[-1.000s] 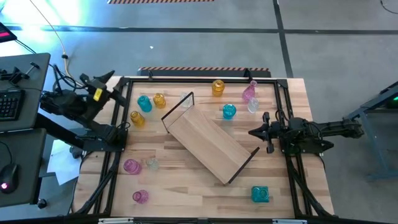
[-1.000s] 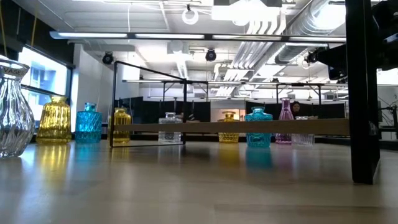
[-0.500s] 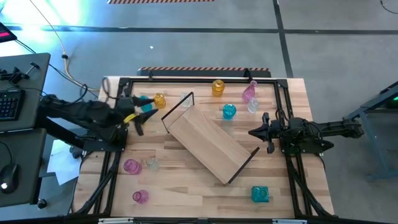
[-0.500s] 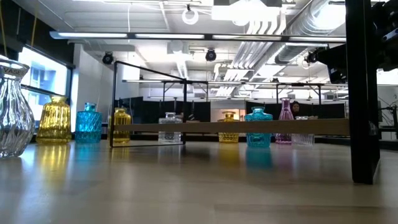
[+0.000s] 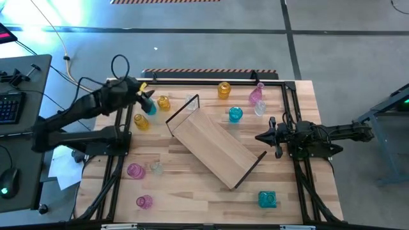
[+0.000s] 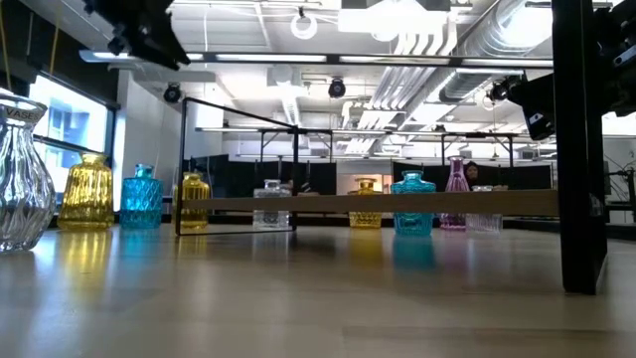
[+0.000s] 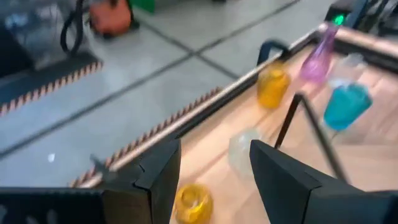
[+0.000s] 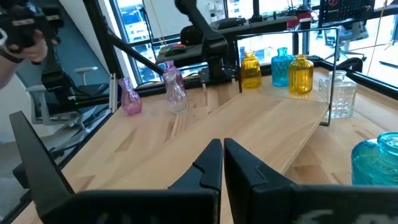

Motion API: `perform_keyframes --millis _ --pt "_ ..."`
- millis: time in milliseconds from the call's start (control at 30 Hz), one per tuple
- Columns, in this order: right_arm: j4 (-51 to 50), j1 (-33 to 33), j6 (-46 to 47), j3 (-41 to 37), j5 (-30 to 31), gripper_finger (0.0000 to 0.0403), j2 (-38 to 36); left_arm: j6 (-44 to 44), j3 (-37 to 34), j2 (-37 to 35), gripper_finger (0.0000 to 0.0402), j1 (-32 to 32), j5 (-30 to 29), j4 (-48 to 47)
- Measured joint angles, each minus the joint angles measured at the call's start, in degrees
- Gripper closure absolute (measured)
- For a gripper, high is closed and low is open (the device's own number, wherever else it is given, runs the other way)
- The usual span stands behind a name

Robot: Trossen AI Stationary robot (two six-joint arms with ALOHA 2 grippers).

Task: Sort vases onto shelf
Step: Put the bottom left yellow crystal vase on the shelf

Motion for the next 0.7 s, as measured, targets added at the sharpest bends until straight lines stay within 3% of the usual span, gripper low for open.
perform_keyframes --millis 200,367,700 --pt "-0.04 0.0 0.0 0.0 0.0 0.0403 0.0 -1.66 0.09 0.47 0.0218 9.18 7.83 -10.79" --pt "-0.07 0.0 0.0 0.0 0.0 0.0403 0.02 -2.51 0.09 0.47 0.0218 12.96 8.51 -22.36" --pt "-0.25 0.0 2.53 0.0 -1.1 0.0403 0.02 4.94 0.09 0.78 0.0218 13.47 7.54 -20.57"
